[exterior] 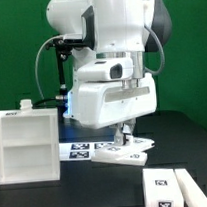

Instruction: Assemble cabinet

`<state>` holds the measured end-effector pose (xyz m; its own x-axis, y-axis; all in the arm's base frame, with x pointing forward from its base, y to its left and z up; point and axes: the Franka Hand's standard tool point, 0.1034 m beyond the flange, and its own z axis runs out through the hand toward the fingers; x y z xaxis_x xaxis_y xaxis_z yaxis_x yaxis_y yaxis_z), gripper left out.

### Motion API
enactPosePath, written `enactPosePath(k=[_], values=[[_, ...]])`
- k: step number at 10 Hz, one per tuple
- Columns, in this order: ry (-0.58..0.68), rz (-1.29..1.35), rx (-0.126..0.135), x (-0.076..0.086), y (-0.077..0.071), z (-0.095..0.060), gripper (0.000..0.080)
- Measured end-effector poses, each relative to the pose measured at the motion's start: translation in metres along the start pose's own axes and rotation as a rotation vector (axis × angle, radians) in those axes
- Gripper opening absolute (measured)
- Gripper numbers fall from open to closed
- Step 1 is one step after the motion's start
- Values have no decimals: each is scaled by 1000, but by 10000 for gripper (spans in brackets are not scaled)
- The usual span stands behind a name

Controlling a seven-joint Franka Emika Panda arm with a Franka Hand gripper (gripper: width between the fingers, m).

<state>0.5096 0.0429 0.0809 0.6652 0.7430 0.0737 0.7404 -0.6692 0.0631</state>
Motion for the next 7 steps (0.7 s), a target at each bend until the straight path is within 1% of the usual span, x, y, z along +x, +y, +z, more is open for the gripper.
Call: enactPosePath(k=[1, 2, 3, 4, 5, 6, 7], values=[[6, -25, -5, 5, -8, -1, 64], [24, -81, -9, 17, -30, -3, 64], [30, -140, -7, 27, -54, -6, 64], [33, -183, 0, 34, -74, -7, 64], [62, -223, -15, 40, -88, -6, 64], [114, -120, -33, 24, -78, -4, 65], [97, -97, -19, 15, -76, -1, 65]])
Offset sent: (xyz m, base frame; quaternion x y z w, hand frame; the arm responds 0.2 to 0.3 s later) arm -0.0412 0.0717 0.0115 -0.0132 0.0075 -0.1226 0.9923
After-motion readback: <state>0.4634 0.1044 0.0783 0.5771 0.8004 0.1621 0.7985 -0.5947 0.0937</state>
